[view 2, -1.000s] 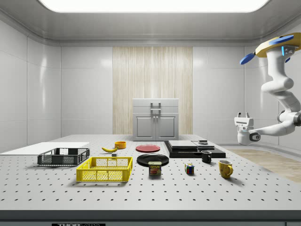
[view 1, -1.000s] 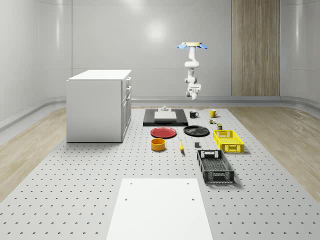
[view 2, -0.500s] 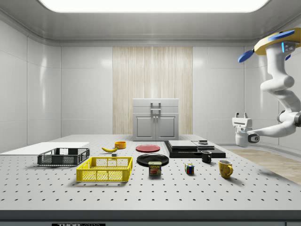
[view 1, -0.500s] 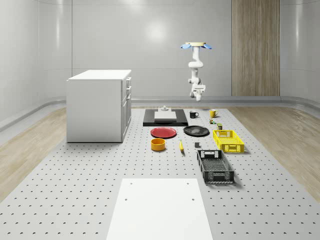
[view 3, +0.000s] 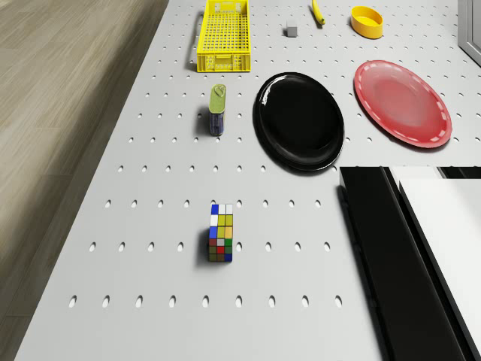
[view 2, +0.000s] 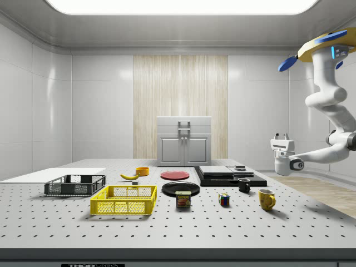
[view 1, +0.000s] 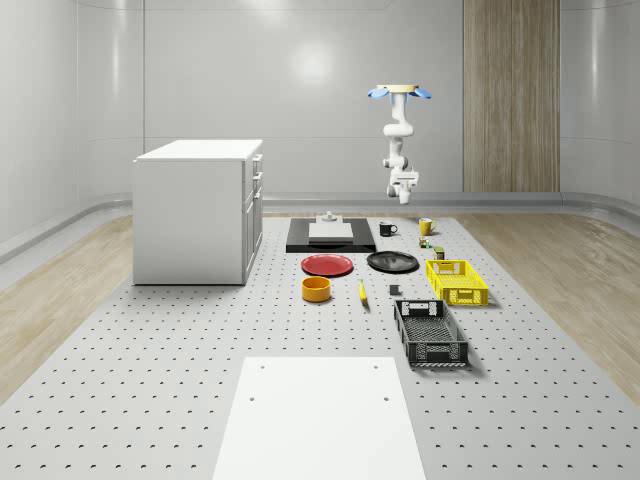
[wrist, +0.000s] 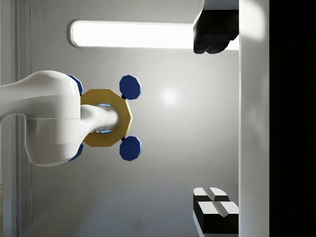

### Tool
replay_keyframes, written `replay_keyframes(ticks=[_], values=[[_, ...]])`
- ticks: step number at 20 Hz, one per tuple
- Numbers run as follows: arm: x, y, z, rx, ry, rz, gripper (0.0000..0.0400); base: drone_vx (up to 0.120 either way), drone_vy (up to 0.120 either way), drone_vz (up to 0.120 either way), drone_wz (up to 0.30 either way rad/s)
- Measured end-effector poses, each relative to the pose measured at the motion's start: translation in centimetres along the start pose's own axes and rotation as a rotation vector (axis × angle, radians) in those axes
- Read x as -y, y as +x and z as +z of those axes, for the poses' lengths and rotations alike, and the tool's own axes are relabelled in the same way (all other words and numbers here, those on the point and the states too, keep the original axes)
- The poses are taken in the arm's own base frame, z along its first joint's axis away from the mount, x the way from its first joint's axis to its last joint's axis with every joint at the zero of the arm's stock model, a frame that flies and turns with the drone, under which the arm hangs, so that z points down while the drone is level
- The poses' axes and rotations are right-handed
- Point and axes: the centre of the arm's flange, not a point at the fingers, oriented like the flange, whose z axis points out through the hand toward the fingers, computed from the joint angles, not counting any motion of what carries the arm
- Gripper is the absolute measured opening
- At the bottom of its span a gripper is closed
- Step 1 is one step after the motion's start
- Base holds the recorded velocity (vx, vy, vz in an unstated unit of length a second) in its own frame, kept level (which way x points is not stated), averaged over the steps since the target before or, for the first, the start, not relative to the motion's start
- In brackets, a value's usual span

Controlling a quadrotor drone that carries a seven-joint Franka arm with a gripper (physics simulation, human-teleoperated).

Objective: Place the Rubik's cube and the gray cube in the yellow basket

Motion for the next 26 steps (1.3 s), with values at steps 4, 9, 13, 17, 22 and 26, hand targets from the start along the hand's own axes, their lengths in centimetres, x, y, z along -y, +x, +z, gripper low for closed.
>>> replay_keyframes(ticks=[4, 9, 13, 17, 22, 26], values=[[0.0, -0.1, 0.0, -0.006, -0.002, 0.000, 0.0400, 0.120, 0.000, 0.000, 0.000], [0.1, -0.2, 0.0, -0.021, -0.011, 0.000, 0.0400, 0.120, 0.000, 0.000, 0.000], [0.3, -0.4, 0.0, -0.042, -0.028, -0.001, 0.0400, 0.120, 0.000, 0.000, 0.000], [0.6, -0.8, 0.1, -0.082, -0.064, -0.001, 0.0400, 0.120, 0.000, -0.060, 0.000], [1.6, -1.8, 0.3, -0.187, -0.164, -0.003, 0.0400, 0.120, 0.000, -0.008, 0.000], [3.2, -3.4, 1.2, -0.358, -0.332, -0.006, 0.0400, 0.120, 0.000, -0.070, 0.000]])
